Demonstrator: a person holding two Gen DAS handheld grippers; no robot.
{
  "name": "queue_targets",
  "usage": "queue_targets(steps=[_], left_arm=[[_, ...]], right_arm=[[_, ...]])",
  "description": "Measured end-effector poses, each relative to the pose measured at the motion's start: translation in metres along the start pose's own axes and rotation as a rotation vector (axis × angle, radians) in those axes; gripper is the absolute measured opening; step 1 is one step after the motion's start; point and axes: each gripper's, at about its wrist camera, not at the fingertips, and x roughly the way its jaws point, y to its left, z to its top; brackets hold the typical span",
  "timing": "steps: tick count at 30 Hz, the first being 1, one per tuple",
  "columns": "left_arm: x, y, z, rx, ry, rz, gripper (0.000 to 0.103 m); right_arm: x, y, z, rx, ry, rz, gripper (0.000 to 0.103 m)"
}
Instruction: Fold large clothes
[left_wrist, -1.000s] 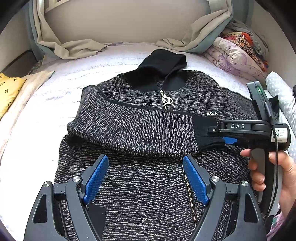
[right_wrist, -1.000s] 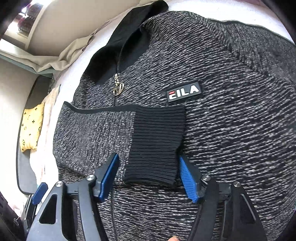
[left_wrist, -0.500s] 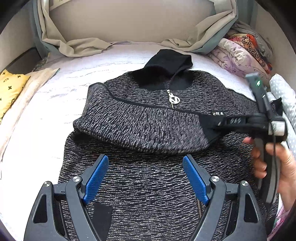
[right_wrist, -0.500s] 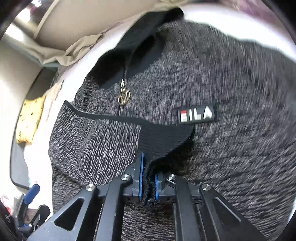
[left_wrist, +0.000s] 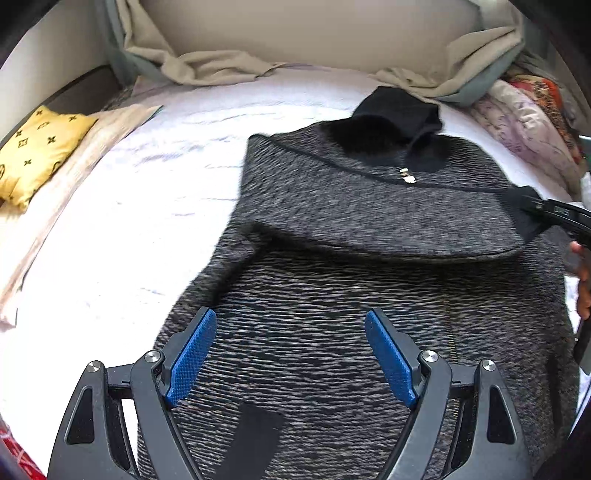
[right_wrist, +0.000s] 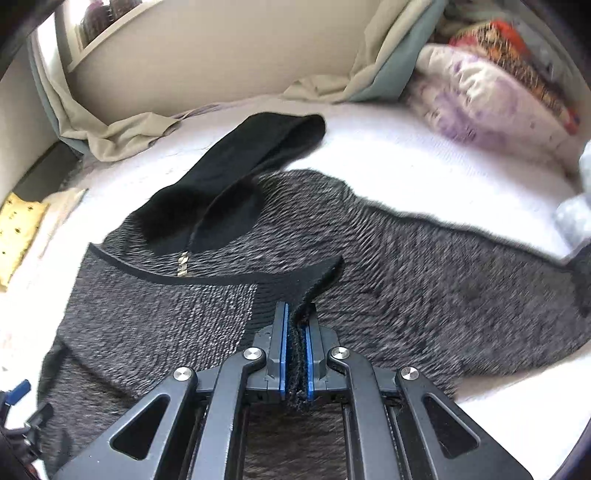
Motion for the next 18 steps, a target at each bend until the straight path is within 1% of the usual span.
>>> queue_targets(steps=[5, 7, 11, 13, 14, 15, 16, 17, 18], left_arm=[[0.017, 0.01, -0.005, -0.005, 0.034, 0.045, 0.086], [0.024, 0.012, -0.006, -0.006, 0.051, 0.059, 0.086], [0.036, 0.013, -0.009, 0.0, 0.072, 0.083, 0.086], [0.042, 0.012, -0.012, 0.011, 0.084, 0.095, 0.086], [0.044, 0.011, -0.013, 0.015, 0.089, 0.098, 0.086], [0.047, 0.011, -0.013, 0.019, 0.094, 0.101, 0.086], [0.049, 0.009, -0.012, 0.023, 0.095, 0.104, 0.086], [0.05, 0.008, -0.013, 0.027, 0.094, 0.109, 0.086], [0.049, 0.008, -0.013, 0.03, 0.091, 0.113, 0.086]], right_arm=[[0.006, 0.005, -0.009, -0.09, -0.036, -0.094, 0.003], [0.015, 0.006, -0.013, -0.105, -0.019, -0.12, 0.003], [0.038, -0.007, -0.021, -0.083, 0.034, -0.148, 0.004], [0.042, -0.009, -0.024, -0.088, 0.038, -0.152, 0.006], [0.042, -0.01, -0.024, -0.091, 0.04, -0.154, 0.008], [0.042, -0.011, -0.024, -0.088, 0.044, -0.149, 0.012], [0.041, -0.014, -0.023, -0.079, 0.054, -0.144, 0.025], [0.038, -0.02, -0.022, -0.054, 0.065, -0.147, 0.047], [0.034, -0.026, -0.022, -0.029, 0.067, -0.146, 0.064]])
